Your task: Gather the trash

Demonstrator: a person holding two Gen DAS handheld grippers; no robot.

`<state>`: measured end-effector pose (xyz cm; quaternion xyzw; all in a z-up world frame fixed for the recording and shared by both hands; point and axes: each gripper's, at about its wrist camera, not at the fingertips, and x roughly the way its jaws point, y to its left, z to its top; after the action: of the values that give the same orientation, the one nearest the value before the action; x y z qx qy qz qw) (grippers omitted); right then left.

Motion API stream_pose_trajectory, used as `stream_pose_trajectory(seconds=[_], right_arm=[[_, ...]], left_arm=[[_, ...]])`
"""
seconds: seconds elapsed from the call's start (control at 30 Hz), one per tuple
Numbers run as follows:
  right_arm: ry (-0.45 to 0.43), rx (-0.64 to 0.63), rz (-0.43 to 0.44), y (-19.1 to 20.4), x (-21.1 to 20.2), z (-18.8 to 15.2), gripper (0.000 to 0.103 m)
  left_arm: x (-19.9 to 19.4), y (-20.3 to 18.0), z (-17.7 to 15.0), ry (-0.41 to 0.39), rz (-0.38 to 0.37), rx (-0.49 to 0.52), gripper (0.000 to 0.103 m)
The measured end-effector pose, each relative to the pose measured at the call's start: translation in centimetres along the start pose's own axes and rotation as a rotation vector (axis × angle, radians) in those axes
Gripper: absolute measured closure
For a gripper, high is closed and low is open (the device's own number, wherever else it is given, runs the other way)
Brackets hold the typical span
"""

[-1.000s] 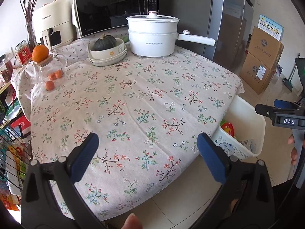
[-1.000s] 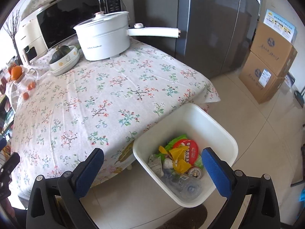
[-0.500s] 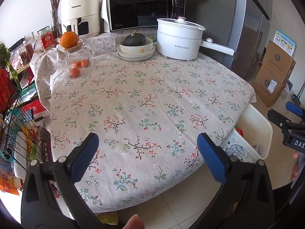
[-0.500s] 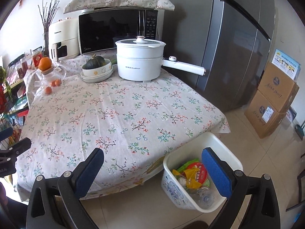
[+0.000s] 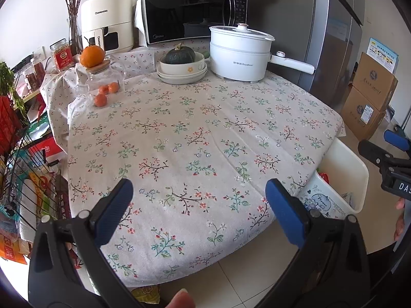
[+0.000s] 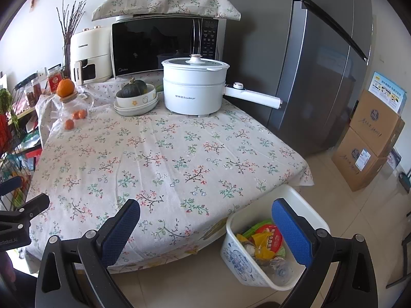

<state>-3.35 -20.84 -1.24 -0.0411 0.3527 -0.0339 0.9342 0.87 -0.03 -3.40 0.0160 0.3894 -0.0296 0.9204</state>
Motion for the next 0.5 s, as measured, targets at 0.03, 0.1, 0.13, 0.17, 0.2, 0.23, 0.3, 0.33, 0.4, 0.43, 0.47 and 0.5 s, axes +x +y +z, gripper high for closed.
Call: stream_pose_trajectory(seconds=[0.03, 0.1, 0.13, 0.17, 0.2, 0.23, 0.3, 0.33, 0.4, 0.43, 0.47, 0.5], right_arm=[[0.001, 0.001, 0.001, -0.04, 0.03, -0.04, 0.0], [0.002, 0.003, 0.002, -0.11, 0.04, -0.04, 0.0], [0.001, 0.004, 0.002, -0.13, 0.04, -0.03, 0.0], [-0.001, 0.006, 0.0, -0.15, 0.04, -0.03, 0.0], [-0.002, 0.009, 0.0, -0.17, 0.05, 0.0, 0.0], [-0.001, 0.012, 0.0, -0.18, 0.07, 0.03, 0.0], [-0.001, 0.015, 0.002, -0.14, 0.08, 0.08, 0.0], [-0.003, 0.016, 0.002, -0.1, 0.04, 0.1, 0.0], [-0.004, 0.015, -0.001, -0.03, -0.01, 0.1, 0.0], [-0.006, 0.014, 0.0, 0.02, -0.06, 0.09, 0.0], [-0.008, 0.013, 0.001, 0.05, -0.11, 0.07, 0.0], [-0.011, 0.01, -0.001, 0.09, -0.12, 0.11, 0.0]], left_arm=[[-0.02, -0.02, 0.0, -0.001, 0.0, 0.001, 0.001], [-0.09, 0.0, -0.01, -0.004, 0.003, 0.001, 0.001], [-0.1, -0.01, -0.01, -0.006, 0.005, 0.0, 0.001], [-0.13, 0.0, 0.01, -0.007, 0.007, -0.001, 0.001], [-0.17, 0.01, 0.04, -0.009, 0.008, -0.002, 0.001], [-0.22, 0.0, 0.07, -0.012, 0.009, -0.003, 0.001], [-0.39, -0.06, 0.11, -0.02, 0.013, -0.001, 0.001], [-0.48, -0.1, 0.11, -0.025, 0.014, 0.0, 0.001], [-0.67, -0.14, 0.09, -0.033, 0.017, 0.0, 0.001], [-0.75, -0.15, 0.08, -0.036, 0.017, 0.001, 0.001], [-0.82, -0.17, 0.03, -0.037, 0.017, 0.002, 0.001], [-0.85, -0.2, 0.02, -0.039, 0.018, 0.003, 0.001]])
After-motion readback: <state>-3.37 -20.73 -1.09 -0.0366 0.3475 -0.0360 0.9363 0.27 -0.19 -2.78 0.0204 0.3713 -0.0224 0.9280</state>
